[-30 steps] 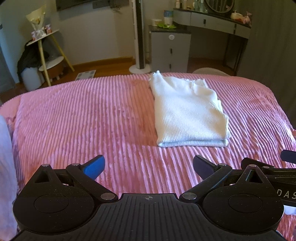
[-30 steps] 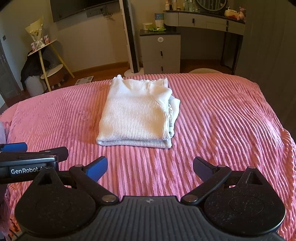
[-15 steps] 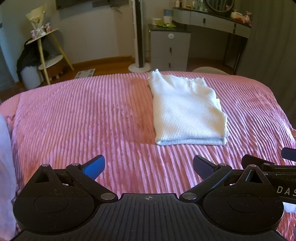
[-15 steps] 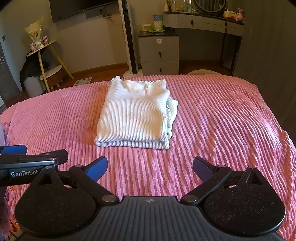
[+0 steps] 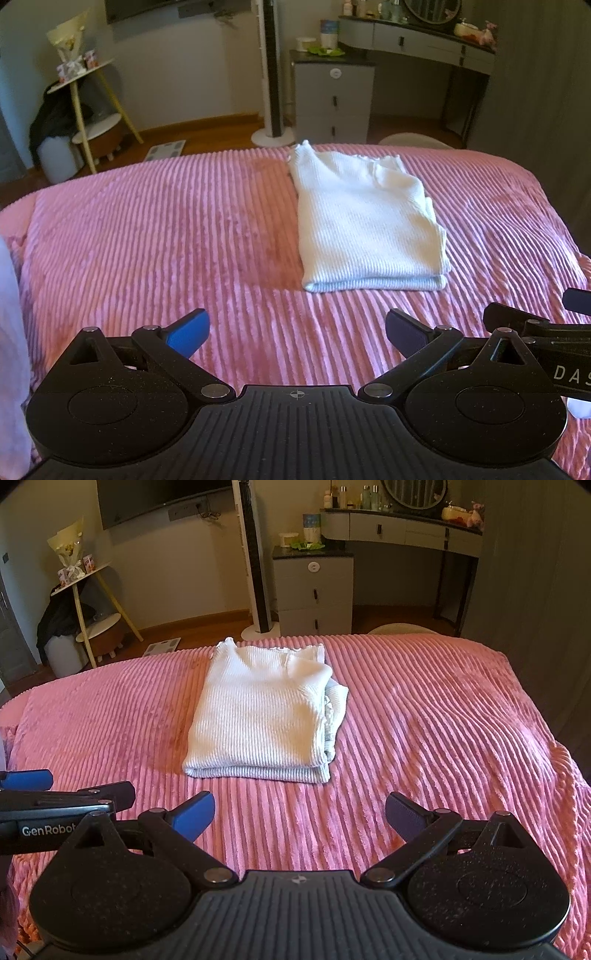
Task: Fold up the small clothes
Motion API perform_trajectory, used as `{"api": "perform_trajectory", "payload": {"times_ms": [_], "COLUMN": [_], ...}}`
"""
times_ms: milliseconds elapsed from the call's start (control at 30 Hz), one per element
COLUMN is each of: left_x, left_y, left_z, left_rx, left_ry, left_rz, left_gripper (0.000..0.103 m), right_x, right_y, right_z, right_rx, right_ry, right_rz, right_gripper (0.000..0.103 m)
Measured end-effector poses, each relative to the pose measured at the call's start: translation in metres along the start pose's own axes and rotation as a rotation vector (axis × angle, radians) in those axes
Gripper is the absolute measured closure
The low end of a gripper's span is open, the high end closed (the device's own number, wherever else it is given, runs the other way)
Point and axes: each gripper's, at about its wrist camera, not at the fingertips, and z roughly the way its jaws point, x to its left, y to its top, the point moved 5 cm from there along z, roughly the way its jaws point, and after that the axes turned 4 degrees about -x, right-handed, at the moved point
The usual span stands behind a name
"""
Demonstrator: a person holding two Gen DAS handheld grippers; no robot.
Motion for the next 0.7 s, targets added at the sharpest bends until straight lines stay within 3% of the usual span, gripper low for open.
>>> {"api": "perform_trajectory", "payload": {"times_ms": [700], "left_x": [-0.0054], "left_y": [0.0041], "left_z": [-0.0024], "left_rx": [-0.014], "left_ry": [-0.008], "left_rz": [0.011], "left_gripper": [0.0], "right_x": [-0.0063], "right_y": [0.003], "right_z": [-0.0043], "right_rx": [-0.014], "right_ry": [-0.019], "right_rz": [-0.006], "right_gripper": [0.004]}}
